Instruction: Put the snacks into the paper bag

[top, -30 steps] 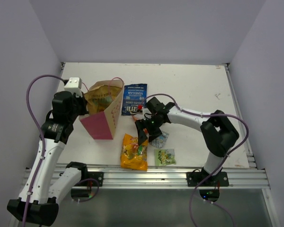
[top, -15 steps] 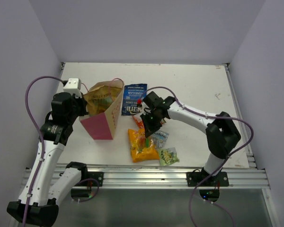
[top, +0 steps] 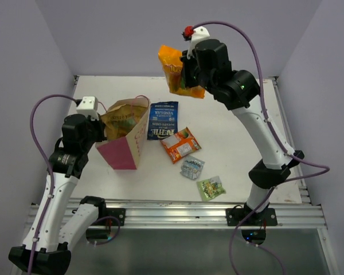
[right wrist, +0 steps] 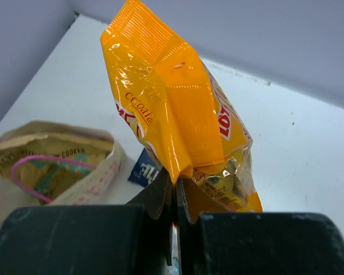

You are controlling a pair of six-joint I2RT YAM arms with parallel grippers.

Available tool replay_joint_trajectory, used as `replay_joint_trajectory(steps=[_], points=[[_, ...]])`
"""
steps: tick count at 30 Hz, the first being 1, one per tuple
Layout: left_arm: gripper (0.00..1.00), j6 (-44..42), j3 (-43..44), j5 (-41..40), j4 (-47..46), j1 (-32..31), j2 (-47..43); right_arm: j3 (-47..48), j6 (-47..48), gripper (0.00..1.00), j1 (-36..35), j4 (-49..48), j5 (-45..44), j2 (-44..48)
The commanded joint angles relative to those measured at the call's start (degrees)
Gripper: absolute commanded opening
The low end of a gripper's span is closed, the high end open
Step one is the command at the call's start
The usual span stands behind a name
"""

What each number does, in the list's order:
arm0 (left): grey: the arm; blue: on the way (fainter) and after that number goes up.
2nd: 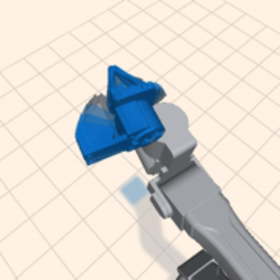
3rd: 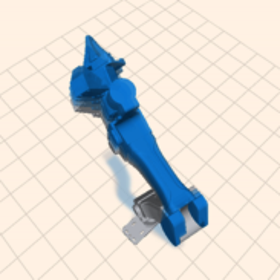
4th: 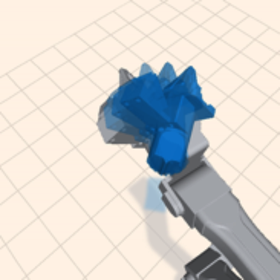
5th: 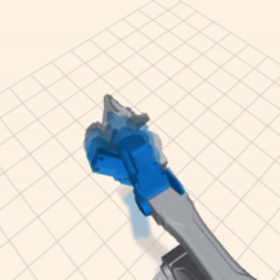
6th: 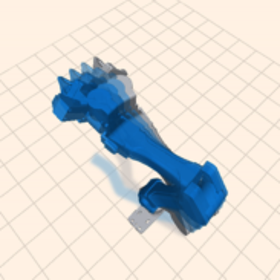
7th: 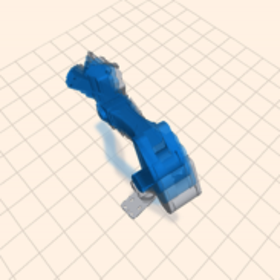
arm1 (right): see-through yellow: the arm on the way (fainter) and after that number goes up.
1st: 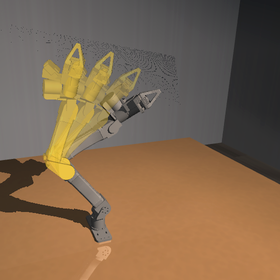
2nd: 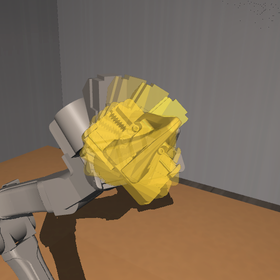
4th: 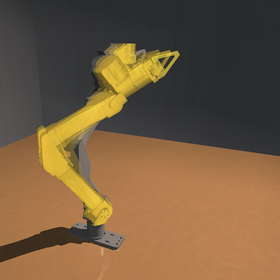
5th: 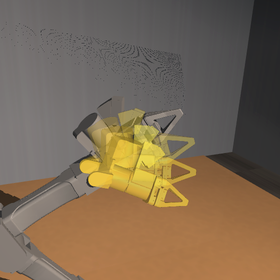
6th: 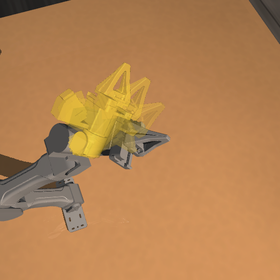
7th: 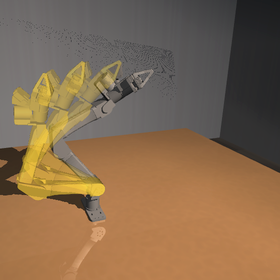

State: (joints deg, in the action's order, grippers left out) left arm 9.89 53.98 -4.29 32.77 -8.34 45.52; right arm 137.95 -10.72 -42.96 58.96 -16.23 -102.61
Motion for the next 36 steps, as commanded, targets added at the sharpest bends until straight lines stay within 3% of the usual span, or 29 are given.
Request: replay_joint_trajectory(steps=[1,8,14,24,36], points=[[0.00,-0.3,-1.2,1.0,-2.8,-0.1,-0.2,1.9,3.8,0.00,-0.4,-14.8,-6.1,-3.8],[0.00,-0.2,-1.3,2.3,-4.2,-0.1,1.2,5.5,-1.8,0.00,-0.4,-33.4,3.0,-10.0],[0.00,-0.4,-1.2,2.5,-4.2,-0.1,1.8,7.2,-5.7,0.00,-0.9,-37.9,8.4,-13.0],[0.00,0.3,-1.8,2.9,-5.9,-0.1,3.3,3.6,-13.7,0.00,-4.1,-42.8,20.4,-9.9],[0.00,0.5,-1.5,1.7,-6.2,-0.1,3.8,-20.8,-19.0,0.00,-6.3,-41.1,24.6,5.3]])
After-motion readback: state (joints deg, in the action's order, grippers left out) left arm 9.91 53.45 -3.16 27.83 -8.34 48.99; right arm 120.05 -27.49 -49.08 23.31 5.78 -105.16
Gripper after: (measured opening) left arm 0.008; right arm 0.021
